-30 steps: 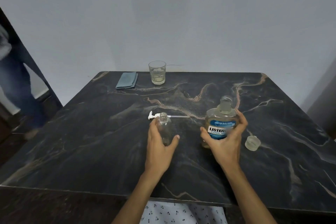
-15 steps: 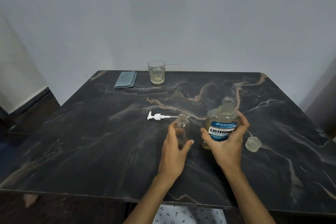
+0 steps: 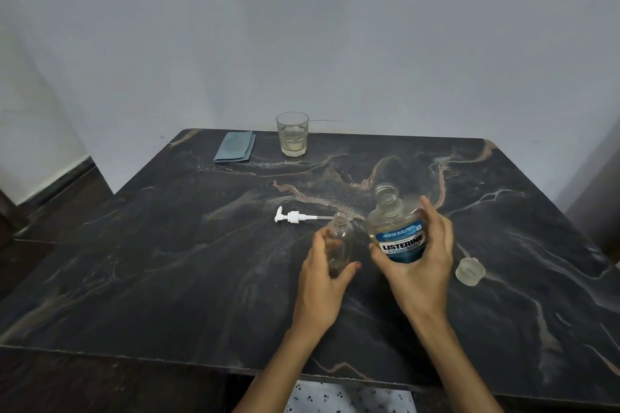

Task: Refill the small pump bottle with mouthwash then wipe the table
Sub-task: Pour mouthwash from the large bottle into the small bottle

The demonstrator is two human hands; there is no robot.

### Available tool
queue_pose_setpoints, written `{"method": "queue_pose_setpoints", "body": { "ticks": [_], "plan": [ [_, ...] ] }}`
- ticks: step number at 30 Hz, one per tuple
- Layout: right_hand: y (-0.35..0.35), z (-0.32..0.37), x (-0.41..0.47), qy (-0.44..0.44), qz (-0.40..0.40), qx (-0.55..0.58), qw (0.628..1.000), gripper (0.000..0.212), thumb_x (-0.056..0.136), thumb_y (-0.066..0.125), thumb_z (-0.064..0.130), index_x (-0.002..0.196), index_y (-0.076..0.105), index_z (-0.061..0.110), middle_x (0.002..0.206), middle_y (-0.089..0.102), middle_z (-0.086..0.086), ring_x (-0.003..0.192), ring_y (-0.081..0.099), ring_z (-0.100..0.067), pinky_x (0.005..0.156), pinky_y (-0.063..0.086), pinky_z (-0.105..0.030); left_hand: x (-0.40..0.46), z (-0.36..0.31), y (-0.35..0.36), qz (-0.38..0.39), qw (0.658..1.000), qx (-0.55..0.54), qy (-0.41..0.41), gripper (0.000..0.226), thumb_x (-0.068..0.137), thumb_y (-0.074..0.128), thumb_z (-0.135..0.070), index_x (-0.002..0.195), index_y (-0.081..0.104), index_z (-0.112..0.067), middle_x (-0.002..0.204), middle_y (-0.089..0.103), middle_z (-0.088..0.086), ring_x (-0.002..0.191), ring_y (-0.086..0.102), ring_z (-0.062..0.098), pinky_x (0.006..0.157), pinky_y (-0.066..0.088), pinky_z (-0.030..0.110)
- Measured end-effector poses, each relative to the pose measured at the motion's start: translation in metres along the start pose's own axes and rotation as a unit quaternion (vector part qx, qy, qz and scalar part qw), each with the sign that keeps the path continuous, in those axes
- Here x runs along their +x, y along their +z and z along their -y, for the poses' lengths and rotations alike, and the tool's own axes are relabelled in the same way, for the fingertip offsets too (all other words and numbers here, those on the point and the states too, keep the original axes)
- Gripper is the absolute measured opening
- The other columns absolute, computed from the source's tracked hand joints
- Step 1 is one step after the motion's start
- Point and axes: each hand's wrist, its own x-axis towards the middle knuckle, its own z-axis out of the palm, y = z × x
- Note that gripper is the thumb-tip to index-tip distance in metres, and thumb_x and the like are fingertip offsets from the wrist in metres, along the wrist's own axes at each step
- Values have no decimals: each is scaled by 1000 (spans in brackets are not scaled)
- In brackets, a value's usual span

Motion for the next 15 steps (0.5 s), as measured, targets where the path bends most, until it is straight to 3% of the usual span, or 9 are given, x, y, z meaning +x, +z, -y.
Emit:
{"method": "queue_pose_setpoints", "body": {
  "ticks": [7,11,15],
  "plan": [
    [-9,7,5,-10,26,-53,998,94,57,85,-2,137,44,27,118,45,26,111,49,7,87,41,-4,0,2,-1,7,1000,-2,-7,57,78,76,-24,123,43,-30,114,61,-11,103,59,3,84,46,12],
    [-13,10,5,-16,40,-98,994,93,59,84,-2,137,43,29,122,46,25,117,51,-11,98,46,-44,0,2,-2,7,1000,-10,-3,55,77,77,-24,120,43,-33,112,62,-12,103,60,1,86,49,17],
    [-16,12,6,-35,33,-167,985,94,55,85,-4,137,46,22,128,56,0,120,46,-16,100,39,-55,1,2,-2,5,1000,-10,-2,56,76,78,-26,117,42,-40,113,61,-14,104,59,0,86,47,15]
  ]
}}
